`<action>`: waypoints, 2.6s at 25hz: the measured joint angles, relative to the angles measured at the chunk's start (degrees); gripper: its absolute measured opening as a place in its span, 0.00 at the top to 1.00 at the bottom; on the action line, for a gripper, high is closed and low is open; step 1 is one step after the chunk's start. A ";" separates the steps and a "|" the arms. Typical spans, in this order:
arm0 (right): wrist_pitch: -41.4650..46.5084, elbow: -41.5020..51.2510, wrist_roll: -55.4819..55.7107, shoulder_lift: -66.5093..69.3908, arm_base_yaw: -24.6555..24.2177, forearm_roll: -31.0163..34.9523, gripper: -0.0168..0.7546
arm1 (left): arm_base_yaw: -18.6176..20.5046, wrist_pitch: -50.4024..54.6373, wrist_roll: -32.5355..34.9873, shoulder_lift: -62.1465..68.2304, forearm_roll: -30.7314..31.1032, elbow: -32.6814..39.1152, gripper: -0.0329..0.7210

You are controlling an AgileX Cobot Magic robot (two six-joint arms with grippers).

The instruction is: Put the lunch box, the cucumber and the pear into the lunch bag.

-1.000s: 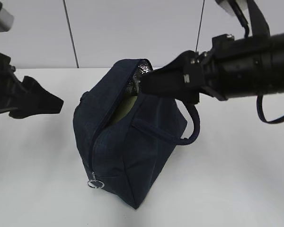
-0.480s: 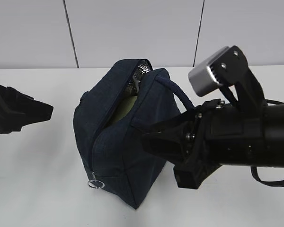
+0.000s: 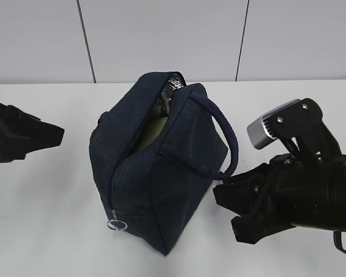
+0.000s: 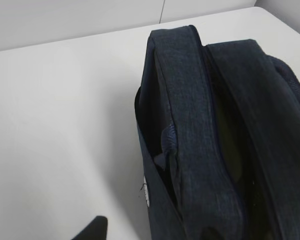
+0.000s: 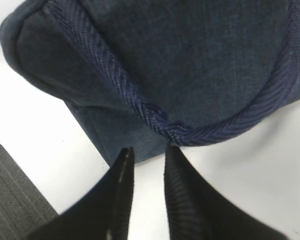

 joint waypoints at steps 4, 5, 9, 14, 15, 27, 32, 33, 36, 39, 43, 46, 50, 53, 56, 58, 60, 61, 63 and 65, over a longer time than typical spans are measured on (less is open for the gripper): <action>0.87 0.05 -0.09 0.00 0.00 0.00 0.75 | 0.00 1.40 0.00 -0.06 0.00 0.00 0.50; 1.12 0.05 -0.09 0.00 0.00 0.00 0.75 | 0.00 1.52 0.00 -0.06 0.00 0.00 0.50; 1.83 0.05 -0.09 0.00 0.00 0.00 0.76 | 0.00 1.69 0.00 -0.06 0.00 0.00 0.50; 5.08 0.05 -0.13 0.00 0.07 2.54 0.76 | 0.00 1.76 0.00 -0.06 0.00 0.00 0.50; 6.10 0.05 -0.13 0.00 0.07 2.86 0.76 | 0.00 1.76 0.00 -0.06 0.00 0.00 0.50; 12.46 -0.30 -6.89 -0.60 0.07 3.24 0.76 | 0.00 1.87 0.00 -0.06 0.00 0.00 0.50; 11.25 -0.55 -13.48 -2.64 0.07 3.24 0.76 | 0.00 1.87 0.00 -0.06 0.00 0.00 0.50; 10.98 -0.55 -13.75 -2.71 0.07 3.24 0.76 | 0.00 1.92 0.00 -0.06 0.00 0.00 0.50; 10.88 -0.55 -12.99 -2.71 0.07 2.56 0.76 | 0.00 1.92 0.00 -0.06 0.00 0.00 0.50; 10.62 -1.33 -2.00 -2.71 0.07 -11.26 0.76 | 0.00 1.92 0.00 -0.06 0.00 0.00 0.50; 8.87 -3.39 32.42 -2.71 0.07 -42.58 0.76 | 0.00 1.92 0.00 -0.06 0.00 0.00 0.50; 6.33 -4.18 53.69 -3.11 0.87 -59.90 0.76 | 0.00 1.92 0.00 -0.06 0.00 0.00 0.50; -1.75 -0.53 60.18 -6.94 2.42 -64.40 0.75 | 0.00 1.92 0.00 -0.06 0.00 0.00 0.50; -10.66 5.36 62.20 -11.00 3.63 -64.83 0.75 | 0.00 1.92 0.00 -0.06 0.00 0.00 0.50; -18.29 10.69 66.33 -14.09 5.20 -66.92 0.75 | 0.00 1.92 0.00 -0.06 0.00 0.00 0.50; -19.73 11.39 68.60 -14.90 5.73 -69.81 0.75 | 0.00 1.92 0.00 -0.06 0.00 0.00 0.50; -20.28 10.93 71.60 -15.02 5.84 -74.96 0.75 | 0.00 1.92 0.00 -0.06 0.00 0.00 0.50; -20.50 10.68 72.54 -15.02 5.84 -76.92 0.75 | 0.00 1.92 0.00 -0.06 0.00 0.00 0.50; -21.87 10.68 73.95 -15.02 5.93 -81.67 0.75 | 0.00 1.92 0.00 -0.06 0.00 0.00 0.50; -23.51 10.68 74.77 -15.02 5.93 -85.88 0.75 | 0.00 1.92 0.00 -0.06 0.00 0.00 0.50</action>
